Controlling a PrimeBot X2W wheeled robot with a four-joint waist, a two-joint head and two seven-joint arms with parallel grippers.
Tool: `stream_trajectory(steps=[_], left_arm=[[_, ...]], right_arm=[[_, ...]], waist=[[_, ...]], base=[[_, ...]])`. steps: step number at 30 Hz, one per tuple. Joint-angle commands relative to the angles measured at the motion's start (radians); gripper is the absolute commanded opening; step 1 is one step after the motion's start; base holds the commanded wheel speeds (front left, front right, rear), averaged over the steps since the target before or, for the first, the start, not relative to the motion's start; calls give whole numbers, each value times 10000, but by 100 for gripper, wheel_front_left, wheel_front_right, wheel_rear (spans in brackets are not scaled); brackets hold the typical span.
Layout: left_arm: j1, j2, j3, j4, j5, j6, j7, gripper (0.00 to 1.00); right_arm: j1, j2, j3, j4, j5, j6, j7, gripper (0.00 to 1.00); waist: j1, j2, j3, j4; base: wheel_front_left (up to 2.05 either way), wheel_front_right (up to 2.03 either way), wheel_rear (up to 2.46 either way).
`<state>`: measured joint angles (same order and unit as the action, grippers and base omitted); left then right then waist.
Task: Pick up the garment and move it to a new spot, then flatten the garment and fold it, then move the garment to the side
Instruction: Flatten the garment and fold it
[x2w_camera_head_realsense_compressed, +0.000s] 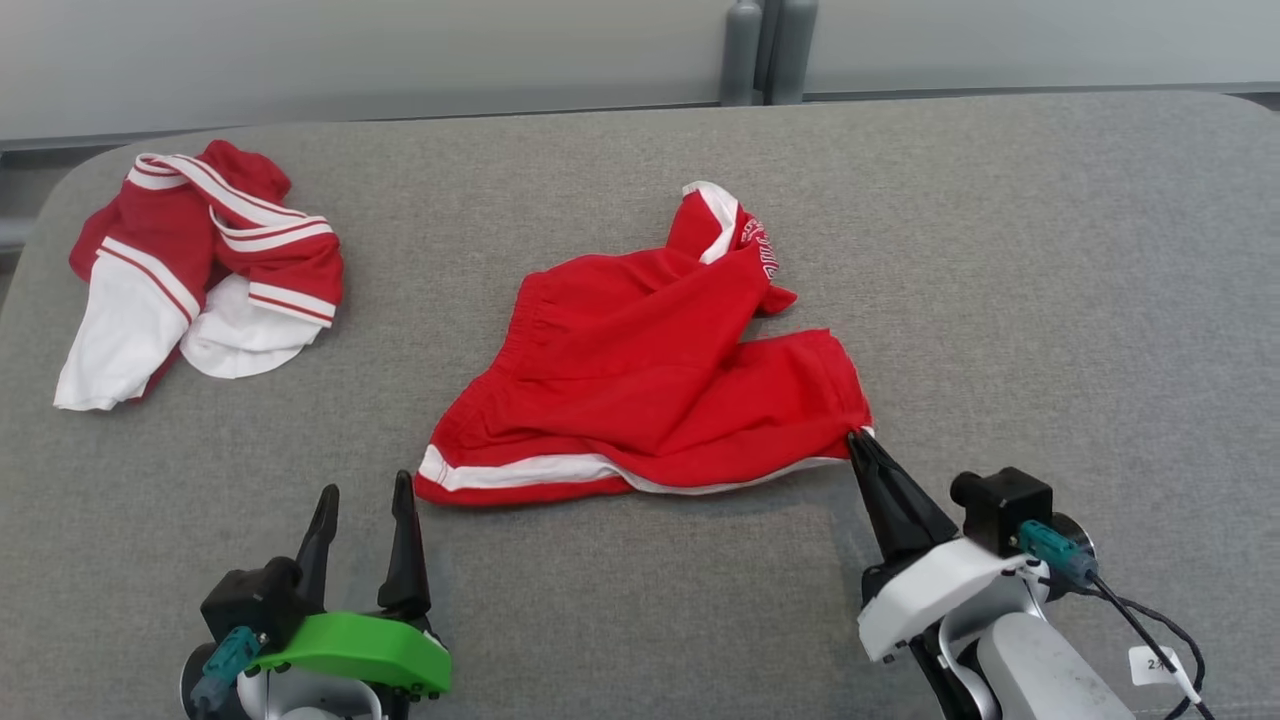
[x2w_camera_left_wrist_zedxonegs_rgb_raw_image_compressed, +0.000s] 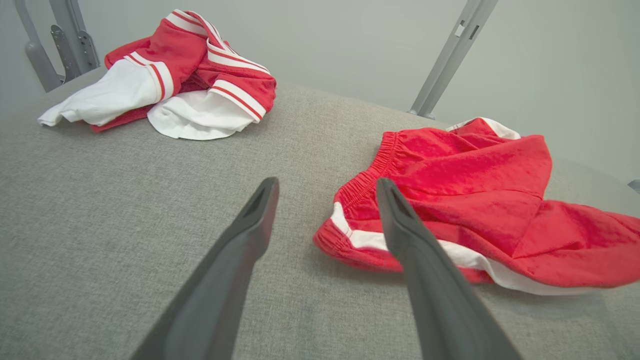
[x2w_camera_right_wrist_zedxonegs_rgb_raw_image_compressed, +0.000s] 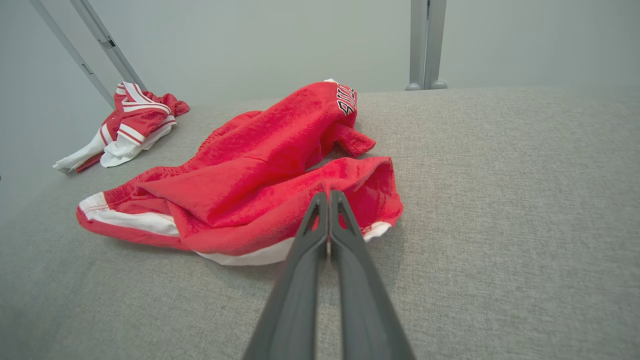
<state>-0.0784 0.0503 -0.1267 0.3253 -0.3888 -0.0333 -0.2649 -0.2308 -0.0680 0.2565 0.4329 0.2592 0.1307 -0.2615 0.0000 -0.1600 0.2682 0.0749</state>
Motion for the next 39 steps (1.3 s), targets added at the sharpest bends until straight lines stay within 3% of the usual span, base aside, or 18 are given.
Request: stream_trajectory(steps=[1, 6, 11, 17, 21, 27, 28, 29, 30, 31, 32, 33, 39], left_arm=[[161, 15, 65, -62, -24, 53, 8, 100], [55, 14, 99, -151, -74, 36, 8, 100], [-100, 14, -49, -171, -181, 43, 8, 100], [-317, 13, -375, -223, -246, 33, 6, 100], [-452, 14, -659, -293, -308, 84, 8, 100], [-530, 9, -863, -422, -211, 133, 6, 100], [-528, 10, -880, -425, -198, 133, 6, 100], [-521, 10, -892, -426, -193, 125, 8, 100], [-521, 10, -892, -426, -193, 125, 8, 100], [-518, 12, -893, -423, -188, 119, 6, 100], [-512, 12, -901, -419, -182, 120, 6, 100], [-510, 10, -916, -412, -167, 120, 6, 100], [-587, 13, -862, -403, -32, 75, 8, 100]], right_arm=[[190, -141, 87, -212, 35, 2, -19, 0], [170, -261, -301, -645, 337, 1, 208, 0], [-497, -176, -1159, -41, -36, 1, 617, 0], [-1859, -162, -2019, 1762, -594, 1, 798, 0], [-2984, -303, -2511, 3644, -968, 1, 701, 0], [-3910, -399, -2841, 5426, -1510, 1, 377, 0], [-3999, -392, -2857, 5623, -1580, 1, 325, 8], [-4080, -384, -2861, 5785, -1636, 1, 256, 31], [-4080, -384, -2861, 5785, -1636, 1, 256, 31], [-4144, -394, -2884, 5928, -1688, 1, 205, 47], [-4201, -392, -2881, 6058, -1708, 1, 154, 84], [-4249, -392, -2873, 6153, -1725, 1, 115, 100], [-4191, -257, -2502, 5794, -1473, 1, -34, 100]], waist=[[0, 0, -72, -198], [0, 0, -1, -63], [0, 0, 179, 414], [0, 0, 435, 1213], [0, 0, 589, 1701], [0, 0, 651, 1719], [0, 0, 650, 1653], [0, 0, 651, 1568], [0, 0, 651, 1568], [0, 0, 651, 1476], [0, 0, 652, 1370], [0, 0, 652, 1266], [0, 0, 619, 438]], base=[[0, 0, 0], [0, 0, 0], [0, 0, 0], [0, 0, 0], [0, 0, 0], [0, 0, 0], [0, 0, 0], [0, 0, 0], [0, 0, 0], [0, 0, 0], [0, 0, 0], [0, 0, 0], [0, 0, 0]])
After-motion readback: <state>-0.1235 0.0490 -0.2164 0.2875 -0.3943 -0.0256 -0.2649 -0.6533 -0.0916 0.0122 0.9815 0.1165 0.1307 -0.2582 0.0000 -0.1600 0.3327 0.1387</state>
